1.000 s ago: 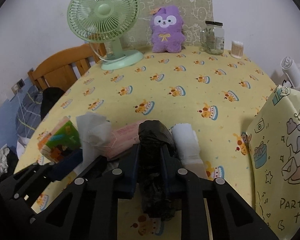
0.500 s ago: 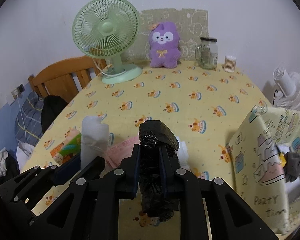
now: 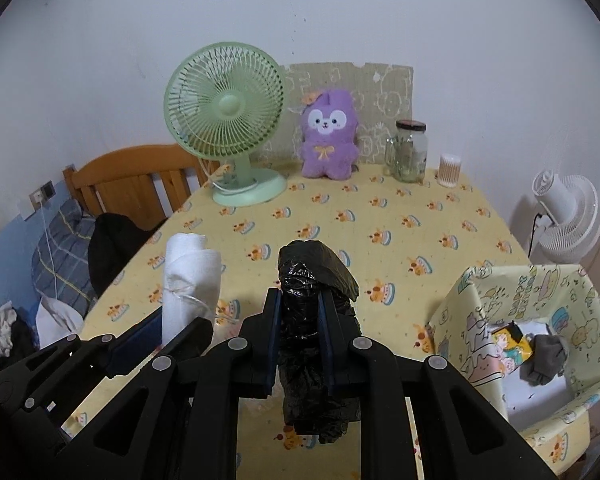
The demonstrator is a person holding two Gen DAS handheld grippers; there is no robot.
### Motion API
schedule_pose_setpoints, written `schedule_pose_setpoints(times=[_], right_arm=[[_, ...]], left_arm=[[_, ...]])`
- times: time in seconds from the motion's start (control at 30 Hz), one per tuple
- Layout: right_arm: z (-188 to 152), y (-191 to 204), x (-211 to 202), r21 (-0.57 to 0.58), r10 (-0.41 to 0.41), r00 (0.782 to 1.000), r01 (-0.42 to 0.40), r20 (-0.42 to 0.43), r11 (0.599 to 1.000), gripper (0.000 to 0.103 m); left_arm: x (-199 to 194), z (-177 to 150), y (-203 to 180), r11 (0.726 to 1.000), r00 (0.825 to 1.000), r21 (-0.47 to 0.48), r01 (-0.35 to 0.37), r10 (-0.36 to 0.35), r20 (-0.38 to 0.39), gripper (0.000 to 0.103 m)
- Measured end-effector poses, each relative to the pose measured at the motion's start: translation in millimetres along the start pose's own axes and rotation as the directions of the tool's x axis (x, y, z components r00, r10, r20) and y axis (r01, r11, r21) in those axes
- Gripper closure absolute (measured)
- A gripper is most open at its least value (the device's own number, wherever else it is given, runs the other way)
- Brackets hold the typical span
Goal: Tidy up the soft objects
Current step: 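Carry the white cloth and black umbrella over the yellow box with both tools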
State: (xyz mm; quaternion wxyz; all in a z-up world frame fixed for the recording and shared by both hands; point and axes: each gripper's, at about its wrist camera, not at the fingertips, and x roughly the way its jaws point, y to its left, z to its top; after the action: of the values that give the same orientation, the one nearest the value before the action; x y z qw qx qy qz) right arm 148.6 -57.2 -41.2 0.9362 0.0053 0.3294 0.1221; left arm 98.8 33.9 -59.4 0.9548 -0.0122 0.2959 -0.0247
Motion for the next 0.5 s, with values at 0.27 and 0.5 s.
schedule_pose_setpoints(times=[0.27,0.5], right_arm=[[11,1,-20,-0.019,-0.001,0.999,0.002,0.045,1.000,0.082],[18,-2,-35,-0.026,-0.002,0.997,0.004,0.076,1.000,0.082]], left_arm=[[-18,10,-4,1.000,0.999,-0.001,-0.007,0.007,0.048,0.085],[-26,17,-12,1.000,0.997,0.011,-0.008,0.007,0.076,0.085]])
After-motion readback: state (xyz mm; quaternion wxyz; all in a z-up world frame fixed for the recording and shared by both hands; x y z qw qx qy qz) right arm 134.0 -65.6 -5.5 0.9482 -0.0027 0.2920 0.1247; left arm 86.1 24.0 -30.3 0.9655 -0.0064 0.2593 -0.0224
